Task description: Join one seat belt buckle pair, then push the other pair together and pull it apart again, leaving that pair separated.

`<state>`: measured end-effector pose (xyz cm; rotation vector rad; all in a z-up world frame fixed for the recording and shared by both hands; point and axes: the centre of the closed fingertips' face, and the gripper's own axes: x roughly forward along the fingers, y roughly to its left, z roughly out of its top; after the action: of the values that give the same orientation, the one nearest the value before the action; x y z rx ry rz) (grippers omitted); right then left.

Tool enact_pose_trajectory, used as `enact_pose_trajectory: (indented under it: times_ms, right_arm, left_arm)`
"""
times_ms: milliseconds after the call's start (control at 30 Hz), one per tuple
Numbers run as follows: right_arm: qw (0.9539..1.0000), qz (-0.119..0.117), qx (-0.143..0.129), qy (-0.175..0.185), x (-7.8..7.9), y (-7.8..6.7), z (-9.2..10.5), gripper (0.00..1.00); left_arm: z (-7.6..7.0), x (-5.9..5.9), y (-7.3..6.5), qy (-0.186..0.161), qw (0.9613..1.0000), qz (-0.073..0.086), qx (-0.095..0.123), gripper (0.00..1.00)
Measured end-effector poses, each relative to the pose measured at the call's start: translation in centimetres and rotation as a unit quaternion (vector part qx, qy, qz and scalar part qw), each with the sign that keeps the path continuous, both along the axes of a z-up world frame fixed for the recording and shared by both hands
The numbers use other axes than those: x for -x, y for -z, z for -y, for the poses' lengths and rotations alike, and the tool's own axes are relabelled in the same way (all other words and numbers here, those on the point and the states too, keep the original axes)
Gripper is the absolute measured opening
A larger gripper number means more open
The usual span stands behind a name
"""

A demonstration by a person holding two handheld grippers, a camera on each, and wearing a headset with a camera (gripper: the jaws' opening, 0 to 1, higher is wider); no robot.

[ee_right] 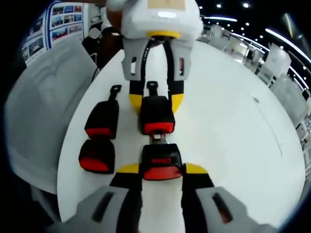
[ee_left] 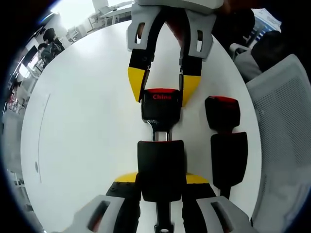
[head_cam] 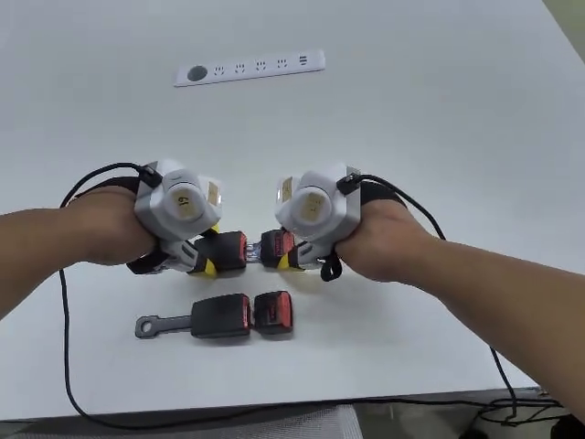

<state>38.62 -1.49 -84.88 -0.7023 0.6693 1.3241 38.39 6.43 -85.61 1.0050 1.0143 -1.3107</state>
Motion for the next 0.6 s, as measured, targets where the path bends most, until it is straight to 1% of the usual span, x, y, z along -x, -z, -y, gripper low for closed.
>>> enact_pose_trajectory:
  times_ms: [100, 233, 267, 333, 600]
  right_arm:
    - [1.0000, 0.002, 0.003, -0.001, 0.1, 0.1, 0.1, 0.28]
    - [1.0000, 0.000, 0.005, 0.004, 0.2, 0.2, 1.3, 0.28]
    - [1.0000, 0.003, 0.006, 0.004, 0.3, 0.2, 1.8, 0.28]
    - [0.9999, 0.000, 0.008, 0.008, 0.6, 0.2, 2.7, 0.28]
    - [0.9994, 0.000, 0.023, 0.024, 0.9, 0.3, 6.1, 0.29]
  left_arm:
    - [0.0, 0.1, 0.0, 0.002, 1.0000, -0.001, -0.002, 0.33]
    - [0.1, 0.1, -0.1, 0.003, 1.0000, 0.000, 0.000, 0.33]
    - [0.1, 0.2, -0.1, 0.004, 1.0000, 0.000, -0.001, 0.33]
    - [0.1, 0.2, -0.1, 0.004, 1.0000, 0.000, -0.001, 0.33]
    - [0.1, 0.2, -0.1, 0.007, 1.0000, 0.000, 0.000, 0.33]
